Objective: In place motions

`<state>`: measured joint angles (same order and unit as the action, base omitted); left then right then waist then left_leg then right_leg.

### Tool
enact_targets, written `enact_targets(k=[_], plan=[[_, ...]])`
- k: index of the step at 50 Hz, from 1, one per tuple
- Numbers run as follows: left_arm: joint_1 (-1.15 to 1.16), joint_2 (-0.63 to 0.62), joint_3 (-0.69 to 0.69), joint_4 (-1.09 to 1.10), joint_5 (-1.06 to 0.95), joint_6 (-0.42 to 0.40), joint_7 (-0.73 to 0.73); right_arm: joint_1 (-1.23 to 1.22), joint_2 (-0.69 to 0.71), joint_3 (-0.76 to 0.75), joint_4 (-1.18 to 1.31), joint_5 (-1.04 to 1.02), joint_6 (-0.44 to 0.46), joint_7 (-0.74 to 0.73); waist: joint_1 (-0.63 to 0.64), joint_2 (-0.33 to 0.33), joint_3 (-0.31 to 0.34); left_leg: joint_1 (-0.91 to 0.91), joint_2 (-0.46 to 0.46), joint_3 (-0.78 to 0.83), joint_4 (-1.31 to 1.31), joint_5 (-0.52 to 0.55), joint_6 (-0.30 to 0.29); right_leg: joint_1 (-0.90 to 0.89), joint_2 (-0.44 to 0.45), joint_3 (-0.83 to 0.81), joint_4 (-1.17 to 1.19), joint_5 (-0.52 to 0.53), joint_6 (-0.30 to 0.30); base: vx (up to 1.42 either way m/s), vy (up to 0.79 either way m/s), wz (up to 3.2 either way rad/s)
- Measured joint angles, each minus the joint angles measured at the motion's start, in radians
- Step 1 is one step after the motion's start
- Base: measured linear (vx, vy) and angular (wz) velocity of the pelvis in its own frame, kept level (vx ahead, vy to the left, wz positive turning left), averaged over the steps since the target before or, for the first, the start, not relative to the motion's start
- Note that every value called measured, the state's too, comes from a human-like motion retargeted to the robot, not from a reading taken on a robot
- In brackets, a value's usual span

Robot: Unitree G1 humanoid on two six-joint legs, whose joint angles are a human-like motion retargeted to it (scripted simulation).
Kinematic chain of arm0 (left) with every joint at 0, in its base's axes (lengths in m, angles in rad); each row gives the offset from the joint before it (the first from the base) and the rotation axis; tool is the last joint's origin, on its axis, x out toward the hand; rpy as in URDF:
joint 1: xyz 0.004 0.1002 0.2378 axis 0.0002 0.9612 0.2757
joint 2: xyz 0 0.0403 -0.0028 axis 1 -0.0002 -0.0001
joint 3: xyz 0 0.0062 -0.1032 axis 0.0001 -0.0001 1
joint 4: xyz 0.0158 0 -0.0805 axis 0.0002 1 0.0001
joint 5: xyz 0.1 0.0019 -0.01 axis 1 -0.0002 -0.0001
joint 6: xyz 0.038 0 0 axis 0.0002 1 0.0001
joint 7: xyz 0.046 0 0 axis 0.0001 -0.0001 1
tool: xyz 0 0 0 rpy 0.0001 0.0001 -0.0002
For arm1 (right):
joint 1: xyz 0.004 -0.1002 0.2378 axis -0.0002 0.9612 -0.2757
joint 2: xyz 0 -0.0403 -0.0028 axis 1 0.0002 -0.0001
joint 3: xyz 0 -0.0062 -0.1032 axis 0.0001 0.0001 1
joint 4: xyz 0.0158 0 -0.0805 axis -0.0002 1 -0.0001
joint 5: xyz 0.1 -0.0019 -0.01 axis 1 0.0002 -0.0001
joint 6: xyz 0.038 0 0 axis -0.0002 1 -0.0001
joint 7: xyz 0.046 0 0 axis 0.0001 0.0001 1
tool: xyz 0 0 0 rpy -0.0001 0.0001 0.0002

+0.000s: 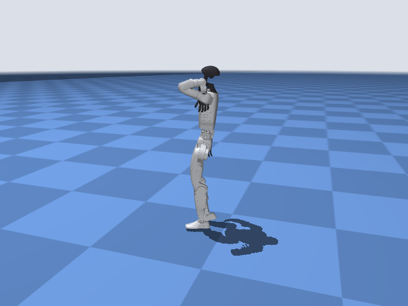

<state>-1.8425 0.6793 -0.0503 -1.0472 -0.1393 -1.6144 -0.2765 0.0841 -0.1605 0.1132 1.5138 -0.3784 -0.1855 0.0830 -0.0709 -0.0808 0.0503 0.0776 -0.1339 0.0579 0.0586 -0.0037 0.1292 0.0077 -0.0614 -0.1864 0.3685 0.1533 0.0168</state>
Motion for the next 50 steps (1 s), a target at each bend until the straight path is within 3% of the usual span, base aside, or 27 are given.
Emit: enact_targets(k=[4, 9, 15, 20, 26, 27, 28, 30, 35, 39, 50], plan=[[-0.098, -0.007, -0.011, 0.000, -0.023, 0.000, 0.009, 0.057, -0.032, -0.028, 0.035, -0.048, 0.000, -0.040, -0.028, 0.032, 0.055, 0.030, 0.057, 0.000, 0.003, 0.000, 0.004, -0.134, 0.004, -0.023, 0.294, 0.217, -0.039, -0.05, 0.06, -0.03], [-0.272, 0.026, -0.033, 0.000, -0.024, 0.000, -0.003, 0.122, -0.061, -0.095, 0.098, -0.051, 0.016, -0.041, -0.090, 0.083, 0.100, 0.038, 0.125, -0.012, -0.007, 0.011, 0.013, -0.333, -0.013, -0.127, 0.668, 0.145, -0.104, -0.04, 0.04, 0.11], [-0.476, 0.094, -0.062, 0.000, -0.015, 0.000, -0.026, 0.164, -0.100, -0.160, 0.147, -0.031, 0.014, -0.074, -0.146, 0.068, 0.109, -0.003, 0.101, -0.059, -0.006, 0.031, 0.027, -0.490, -0.051, -0.117, 0.860, 0.092, -0.068, -0.02, -0.06, 0.41], [-0.553, 0.109, -0.075, 0.000, -0.015, 0.000, -0.031, 0.175, -0.102, -0.155, 0.163, -0.041, 0.013, -0.095, -0.151, 0.028, 0.075, -0.035, 0.050, -0.052, -0.012, 0.029, 0.027, -0.437, -0.072, -0.086, 0.701, 0.069, -0.052, 0.04, -0.09, -0.04], [-0.515, 0.099, -0.079, 0.000, -0.032, 0.000, -0.018, 0.123, -0.067, -0.156, 0.137, -0.022, -0.003, -0.109, -0.149, -0.040, 0.000, -0.062, -0.051, -0.016, -0.035, 0.016, 0.027, -0.262, -0.047, 0.031, 0.279, 0.051, 0.043, 0.07, -0.08, -0.23], [-0.491, 0.097, -0.079, 0.000, -0.037, 0.000, -0.014, 0.107, -0.056, -0.154, 0.128, -0.016, -0.008, -0.110, -0.143, -0.048, -0.011, -0.066, -0.064, -0.006, -0.039, 0.014, 0.029, -0.227, -0.049, 0.033, 0.197, 0.015, 0.057, 0.06, -0.09, -0.44], [-0.459, 0.094, -0.079, 0.000, -0.042, 0.000, -0.010, 0.085, -0.040, -0.150, 0.116, -0.010, -0.013, -0.109, -0.136, -0.047, -0.021, -0.073, -0.064, 0.004, -0.044, 0.014, 0.028, -0.186, -0.042, 0.027, 0.107, -0.094, 0.071, 0.08, -0.08, -0.45], [-0.377, 0.079, -0.072, 0.000, -0.048, 0.000, -0.006, 0.064, -0.002, -0.131, 0.100, -0.002, -0.022, -0.104, -0.116, -0.068, -0.057, -0.057, -0.075, 0.018, -0.044, -0.002, 0.025, -0.101, -0.021, 0.006, -0.061, -0.222, 0.035, 0.19, -0.14, -0.43], [-0.091, 0.034, -0.014, 0.000, -0.067, 0.000, 0.006, 0.025, 0.078, -0.079, 0.051, -0.023, -0.018, -0.067, -0.008, -0.073, -0.090, 0.003, -0.050, 0.074, -0.024, -0.034, 0.021, 0.019, -0.007, 0.024, -0.264, -0.099, 0.066, 0.11, -0.17, -0.59], [0.036, 0.065, -0.015, 0.000, -0.062, 0.000, 0.006, -0.002, 0.094, -0.057, -0.032, -0.059, -0.051, -0.057, 0.003, -0.058, -0.093, 0.020, -0.041, 0.088, -0.014, -0.051, 0.010, 0.042, 0.023, 0.063, -0.307, -0.077, 0.034, -0.06, -0.12, -0.22], [0.087, 0.067, 0.027, 0.000, -0.021, 0.000, -0.018, 0.102, 0.044, -0.042, -0.011, -0.072, -0.041, -0.041, 0.016, -0.043, -0.098, 0.038, -0.016, 0.062, -0.007, -0.061, -0.020, 0.080, 0.039, 0.038, -0.333, -0.086, 0.014, -0.01, -0.10, 0.10]])
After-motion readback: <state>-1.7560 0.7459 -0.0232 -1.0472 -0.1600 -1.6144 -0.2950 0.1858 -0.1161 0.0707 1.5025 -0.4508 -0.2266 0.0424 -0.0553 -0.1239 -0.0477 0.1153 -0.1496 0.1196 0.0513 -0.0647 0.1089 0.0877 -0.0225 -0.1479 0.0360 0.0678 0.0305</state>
